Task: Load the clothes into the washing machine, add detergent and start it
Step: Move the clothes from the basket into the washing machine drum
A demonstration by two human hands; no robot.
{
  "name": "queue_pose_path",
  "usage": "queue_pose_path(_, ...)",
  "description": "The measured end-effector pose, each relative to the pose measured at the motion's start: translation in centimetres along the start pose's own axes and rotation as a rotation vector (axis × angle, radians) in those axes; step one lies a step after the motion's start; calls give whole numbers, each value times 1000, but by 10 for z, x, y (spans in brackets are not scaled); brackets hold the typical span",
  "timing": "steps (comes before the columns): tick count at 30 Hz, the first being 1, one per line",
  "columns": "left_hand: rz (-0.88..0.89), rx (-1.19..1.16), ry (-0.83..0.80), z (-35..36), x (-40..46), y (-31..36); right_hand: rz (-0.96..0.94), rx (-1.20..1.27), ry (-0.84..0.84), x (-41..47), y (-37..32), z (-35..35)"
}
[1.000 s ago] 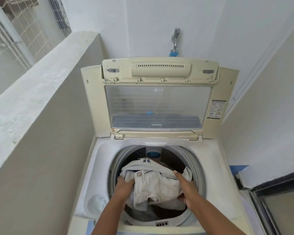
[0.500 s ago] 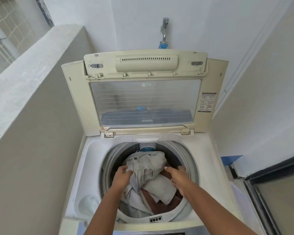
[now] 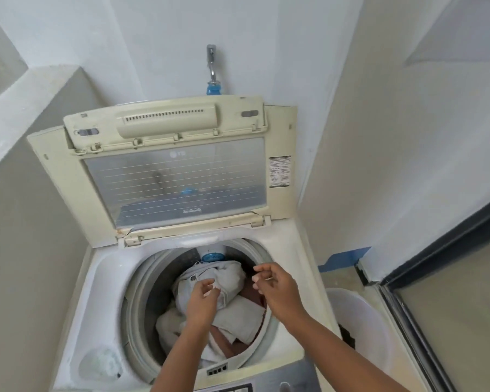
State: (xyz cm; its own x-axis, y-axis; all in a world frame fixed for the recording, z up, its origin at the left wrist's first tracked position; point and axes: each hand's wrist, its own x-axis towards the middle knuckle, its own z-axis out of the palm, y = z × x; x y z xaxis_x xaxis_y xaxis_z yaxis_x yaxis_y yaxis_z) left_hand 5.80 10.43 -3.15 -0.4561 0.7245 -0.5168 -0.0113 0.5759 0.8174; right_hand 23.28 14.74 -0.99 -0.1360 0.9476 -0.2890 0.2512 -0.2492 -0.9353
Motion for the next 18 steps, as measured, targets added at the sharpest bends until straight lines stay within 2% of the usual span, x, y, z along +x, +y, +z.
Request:
queue_pose_path(9,280,-45,-50,117,-63,60,-140,15,165,-18,18,-131)
queue_pose_path(14,374,5,-107,180,-85,72,-74,5,276,-23,60,-216)
queue_pose_path(18,343,36,-135,231,-95,63,4,-79,323,-26,98,-283)
